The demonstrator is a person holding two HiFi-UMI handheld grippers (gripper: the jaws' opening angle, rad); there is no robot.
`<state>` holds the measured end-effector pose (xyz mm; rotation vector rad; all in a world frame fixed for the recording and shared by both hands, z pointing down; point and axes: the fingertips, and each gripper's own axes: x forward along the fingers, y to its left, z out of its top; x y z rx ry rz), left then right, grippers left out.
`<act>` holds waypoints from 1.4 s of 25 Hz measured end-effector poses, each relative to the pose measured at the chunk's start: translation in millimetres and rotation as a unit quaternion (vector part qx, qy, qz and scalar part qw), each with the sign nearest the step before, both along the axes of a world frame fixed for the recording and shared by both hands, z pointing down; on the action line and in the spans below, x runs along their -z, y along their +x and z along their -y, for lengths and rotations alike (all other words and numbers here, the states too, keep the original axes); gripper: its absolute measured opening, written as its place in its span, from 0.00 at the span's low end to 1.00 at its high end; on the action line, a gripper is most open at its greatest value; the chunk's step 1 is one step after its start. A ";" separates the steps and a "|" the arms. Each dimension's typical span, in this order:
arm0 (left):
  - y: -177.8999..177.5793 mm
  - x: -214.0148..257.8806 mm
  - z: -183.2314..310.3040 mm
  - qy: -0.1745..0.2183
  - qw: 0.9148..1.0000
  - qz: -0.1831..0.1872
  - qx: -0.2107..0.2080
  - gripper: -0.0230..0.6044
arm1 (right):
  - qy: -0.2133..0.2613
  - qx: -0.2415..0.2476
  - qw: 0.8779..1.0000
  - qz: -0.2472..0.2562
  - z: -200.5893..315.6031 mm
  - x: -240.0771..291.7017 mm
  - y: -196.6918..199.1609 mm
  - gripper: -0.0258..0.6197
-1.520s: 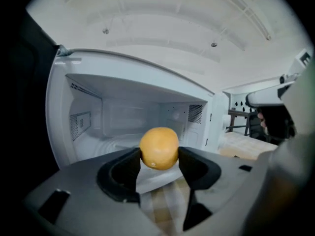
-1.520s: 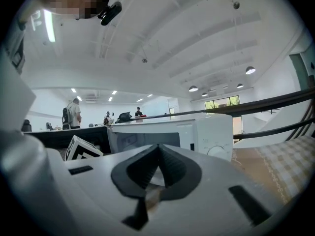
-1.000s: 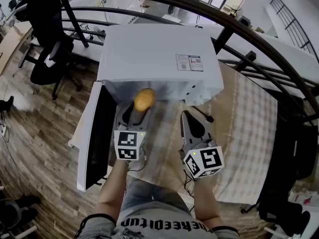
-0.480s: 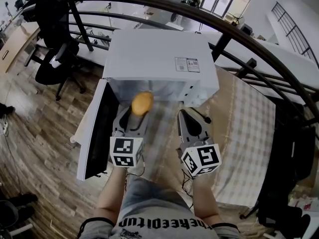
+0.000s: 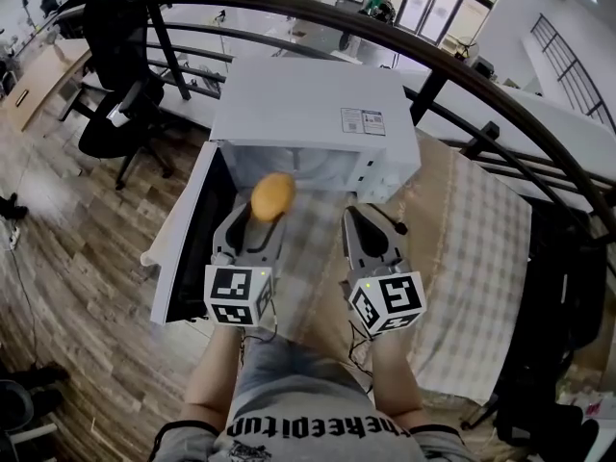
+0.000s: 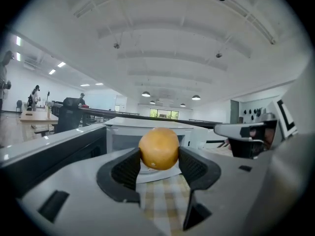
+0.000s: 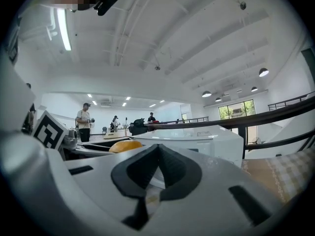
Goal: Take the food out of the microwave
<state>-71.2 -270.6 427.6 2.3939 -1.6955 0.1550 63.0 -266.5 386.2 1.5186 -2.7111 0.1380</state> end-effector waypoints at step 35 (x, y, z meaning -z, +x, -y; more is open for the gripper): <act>-21.4 85.4 -69.5 0.084 0.995 -0.018 0.059 0.42 | 0.061 0.003 0.998 -0.008 -57.9 55.4 12.5 0.05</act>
